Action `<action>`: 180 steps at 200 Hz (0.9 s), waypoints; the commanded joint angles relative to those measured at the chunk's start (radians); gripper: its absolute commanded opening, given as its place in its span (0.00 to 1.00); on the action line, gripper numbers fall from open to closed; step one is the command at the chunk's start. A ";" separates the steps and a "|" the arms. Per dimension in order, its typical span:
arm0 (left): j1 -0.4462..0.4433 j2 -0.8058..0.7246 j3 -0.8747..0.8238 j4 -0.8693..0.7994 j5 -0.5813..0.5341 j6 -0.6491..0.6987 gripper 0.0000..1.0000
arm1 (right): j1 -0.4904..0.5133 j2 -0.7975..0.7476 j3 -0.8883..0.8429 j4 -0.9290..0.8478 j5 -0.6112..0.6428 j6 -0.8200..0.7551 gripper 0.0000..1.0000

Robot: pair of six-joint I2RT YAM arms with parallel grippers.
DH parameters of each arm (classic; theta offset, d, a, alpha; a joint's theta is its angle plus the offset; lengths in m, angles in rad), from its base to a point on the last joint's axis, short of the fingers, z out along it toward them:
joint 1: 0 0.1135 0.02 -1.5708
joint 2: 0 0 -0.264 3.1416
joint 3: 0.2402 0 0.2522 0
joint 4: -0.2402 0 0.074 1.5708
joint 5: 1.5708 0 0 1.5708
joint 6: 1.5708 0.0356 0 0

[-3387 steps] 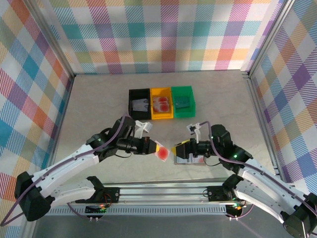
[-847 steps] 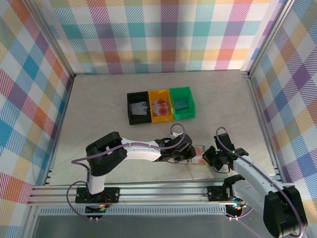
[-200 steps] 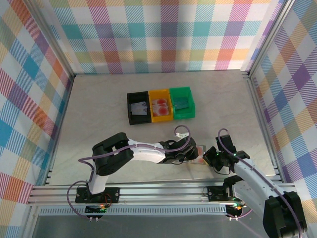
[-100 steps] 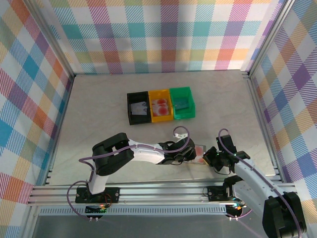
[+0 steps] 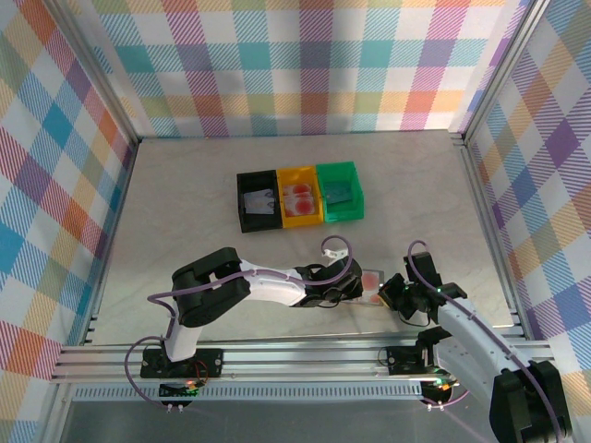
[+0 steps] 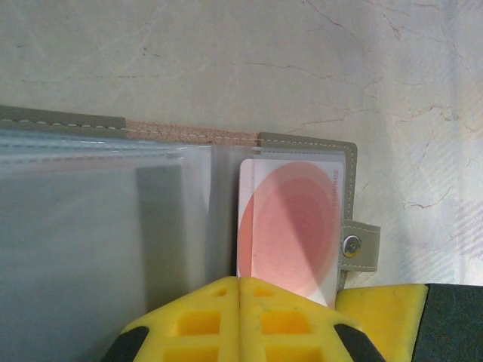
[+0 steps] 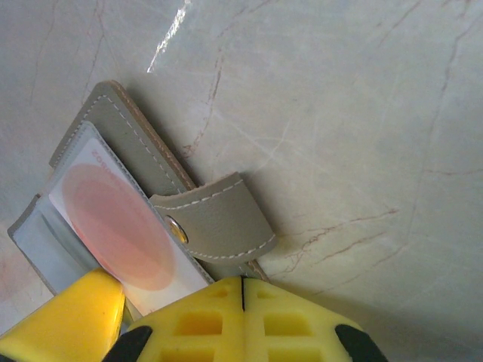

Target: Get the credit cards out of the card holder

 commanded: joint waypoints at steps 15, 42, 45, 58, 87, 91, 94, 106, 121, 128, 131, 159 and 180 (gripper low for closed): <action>-0.015 -0.004 -0.022 0.007 0.006 -0.005 0.00 | -0.003 -0.005 -0.029 -0.028 0.002 0.016 0.00; -0.013 -0.026 -0.030 -0.006 0.001 0.000 0.00 | -0.004 -0.024 -0.027 -0.052 0.022 0.023 0.00; -0.012 -0.027 -0.030 -0.008 0.001 0.001 0.00 | -0.004 -0.027 -0.027 -0.055 0.025 0.023 0.00; -0.009 -0.033 -0.034 -0.016 0.005 0.003 0.00 | -0.004 -0.037 -0.024 -0.067 0.035 0.026 0.00; 0.004 -0.054 -0.058 -0.023 0.004 0.008 0.00 | -0.006 -0.043 -0.015 -0.081 0.044 0.030 0.00; 0.006 -0.059 -0.061 -0.023 0.003 0.009 0.00 | -0.006 -0.042 -0.016 -0.082 0.046 0.030 0.00; 0.008 -0.061 -0.064 -0.023 0.003 0.009 0.00 | -0.005 -0.042 -0.016 -0.083 0.047 0.030 0.00; 0.013 -0.070 -0.074 -0.023 0.003 0.012 0.00 | -0.005 -0.042 -0.016 -0.087 0.049 0.031 0.00; 0.017 -0.081 -0.085 -0.020 0.006 0.014 0.00 | -0.005 -0.041 -0.017 -0.085 0.049 0.033 0.00; 0.019 -0.084 -0.088 -0.020 0.008 0.015 0.00 | -0.004 -0.042 -0.017 -0.085 0.049 0.032 0.00; 0.019 -0.087 -0.089 -0.019 0.008 0.015 0.00 | -0.005 -0.041 -0.017 -0.084 0.049 0.033 0.00; 0.023 -0.105 -0.097 -0.022 0.010 0.022 0.00 | -0.004 -0.037 -0.013 -0.090 0.052 0.030 0.00; 0.027 -0.126 -0.110 -0.025 0.006 0.026 0.00 | -0.006 -0.036 -0.006 -0.096 0.055 0.025 0.00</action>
